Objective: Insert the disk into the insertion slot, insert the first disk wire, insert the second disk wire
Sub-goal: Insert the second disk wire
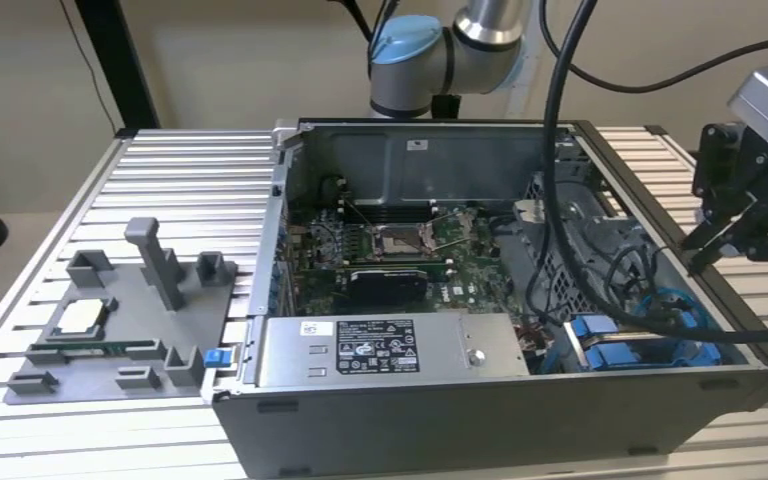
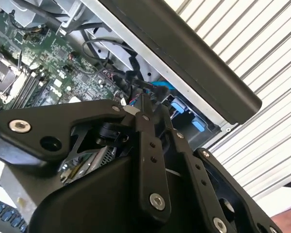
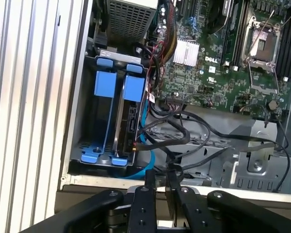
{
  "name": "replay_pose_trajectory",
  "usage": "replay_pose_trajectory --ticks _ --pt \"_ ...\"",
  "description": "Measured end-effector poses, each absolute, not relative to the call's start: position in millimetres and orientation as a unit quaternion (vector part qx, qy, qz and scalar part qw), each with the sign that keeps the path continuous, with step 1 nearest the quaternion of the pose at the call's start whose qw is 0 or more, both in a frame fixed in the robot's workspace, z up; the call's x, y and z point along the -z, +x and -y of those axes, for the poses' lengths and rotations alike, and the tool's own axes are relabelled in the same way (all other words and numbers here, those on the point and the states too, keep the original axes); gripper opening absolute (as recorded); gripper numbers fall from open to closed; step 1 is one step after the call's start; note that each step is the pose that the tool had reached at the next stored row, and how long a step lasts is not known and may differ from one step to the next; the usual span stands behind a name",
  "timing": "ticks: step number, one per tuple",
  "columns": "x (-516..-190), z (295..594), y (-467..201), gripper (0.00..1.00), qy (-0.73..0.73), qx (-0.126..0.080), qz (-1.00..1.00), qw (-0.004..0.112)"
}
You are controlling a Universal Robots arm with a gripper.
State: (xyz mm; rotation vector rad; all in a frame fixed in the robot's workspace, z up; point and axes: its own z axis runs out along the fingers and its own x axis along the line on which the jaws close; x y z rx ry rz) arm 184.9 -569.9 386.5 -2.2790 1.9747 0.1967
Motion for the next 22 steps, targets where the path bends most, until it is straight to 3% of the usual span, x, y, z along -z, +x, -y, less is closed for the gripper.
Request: replay_pose_trajectory --ticks 18,19,22 --pt "-372.1 568.9 197.2 1.00 -0.773 -0.055 -0.629 0.063" --pt "-372.1 569.0 197.3 0.00 -0.773 -0.055 -0.629 0.063" --pt "-372.0 569.0 197.5 0.00 -0.773 -0.055 -0.629 0.063"
